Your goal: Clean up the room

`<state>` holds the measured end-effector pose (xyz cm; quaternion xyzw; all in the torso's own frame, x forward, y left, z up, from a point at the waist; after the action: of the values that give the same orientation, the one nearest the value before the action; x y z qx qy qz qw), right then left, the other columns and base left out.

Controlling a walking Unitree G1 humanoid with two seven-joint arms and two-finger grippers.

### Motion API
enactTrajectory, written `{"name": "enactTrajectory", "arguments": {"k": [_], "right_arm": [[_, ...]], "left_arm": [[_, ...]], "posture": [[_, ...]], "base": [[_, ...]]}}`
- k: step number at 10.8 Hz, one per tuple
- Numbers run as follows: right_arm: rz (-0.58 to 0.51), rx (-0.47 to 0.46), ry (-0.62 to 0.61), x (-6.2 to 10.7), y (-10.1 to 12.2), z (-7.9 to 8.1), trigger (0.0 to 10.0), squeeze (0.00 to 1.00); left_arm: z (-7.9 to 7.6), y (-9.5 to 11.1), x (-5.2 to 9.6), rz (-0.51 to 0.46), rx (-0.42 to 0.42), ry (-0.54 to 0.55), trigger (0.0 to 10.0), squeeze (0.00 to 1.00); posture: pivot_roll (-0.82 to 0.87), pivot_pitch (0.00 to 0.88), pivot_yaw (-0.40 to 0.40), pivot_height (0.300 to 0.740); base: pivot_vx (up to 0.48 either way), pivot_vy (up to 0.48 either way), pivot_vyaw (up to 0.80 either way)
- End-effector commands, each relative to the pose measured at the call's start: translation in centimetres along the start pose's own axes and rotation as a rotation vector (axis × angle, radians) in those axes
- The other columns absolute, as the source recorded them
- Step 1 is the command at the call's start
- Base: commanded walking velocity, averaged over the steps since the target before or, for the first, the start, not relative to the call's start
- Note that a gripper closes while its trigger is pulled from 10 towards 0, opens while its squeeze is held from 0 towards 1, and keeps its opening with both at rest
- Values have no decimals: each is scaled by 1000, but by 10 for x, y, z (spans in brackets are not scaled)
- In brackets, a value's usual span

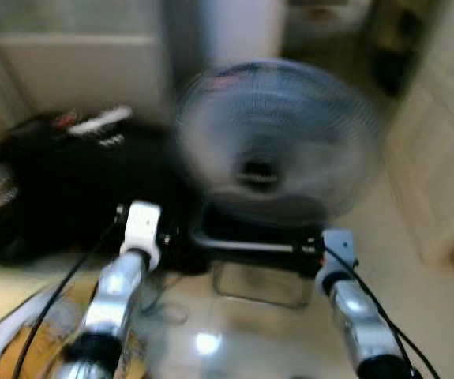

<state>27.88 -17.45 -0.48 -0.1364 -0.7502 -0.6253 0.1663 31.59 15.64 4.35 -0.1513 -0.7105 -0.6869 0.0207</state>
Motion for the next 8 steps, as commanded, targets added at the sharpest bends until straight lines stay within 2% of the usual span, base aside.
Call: {"name": "enactTrajectory", "arguments": {"k": [1, 2, 3, 4, 5, 6, 7, 8], "right_arm": [[-16, -17, -18, -2, 5, -3, 10000, 0], [10, -25, -9, -2, -1, 1, 10000, 0], [56, -22, 31, -2, -9, 7, 10000, 0], [171, -7, 97, 1, -33, 19, 10000, 0], [224, -9, 121, 2, -44, 23, 10000, 0], [320, 39, 175, 8, -64, 32, 10000, 0], [374, 70, 205, 12, -76, 38, 10000, 0], [475, 68, 221, 20, -94, 43, 10000, 0]], "left_arm": [[-2, 1, -2, 3, -20, -23, 10000, 0], [-3, 0, -4, 9, -24, -31, 10000, 0], [-4, -6, -5, 44, -31, -32, 10000, 0], [-8, -35, 0, 187, -67, -46, 10000, 0], [-8, -54, 5, 272, -88, -38, 10000, 0], [-6, -90, 21, 421, -99, -17, 10000, 0], [-1, -112, 34, 521, -98, 9, 10000, 0], [3, -136, 53, 644, -99, 17, 10000, 0]], "posture": [[-132, 0, 81, 740], [-130, 0, 80, 740], [-130, 0, 79, 740], [-122, 0, 72, 740], [-112, 0, 65, 740], [-91, 0, 47, 740], [-77, 0, 35, 740], [-66, 0, 29, 740]], "base": [[307, 0, -769], [300, 0, -600], [240, 0, 0], [0, 0, 0], [0, 0, 0], [0, 0, 0], [0, 0, 0], [0, 0, 0]]}}
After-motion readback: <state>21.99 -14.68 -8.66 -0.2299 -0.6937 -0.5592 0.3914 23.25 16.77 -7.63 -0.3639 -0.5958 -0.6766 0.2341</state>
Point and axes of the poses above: a point about 5 cm out from each wrist's last joint towards the gripper, its own x axis pointing back from the gripper into the wrist, its own y axis along the axis of the wrist's last joint, z = x × y, the point moved 2 cm from there along -x, pointing out of the wrist towards the gripper, and after that the axes turned 9 degrees about x, right-handed, at the moved point
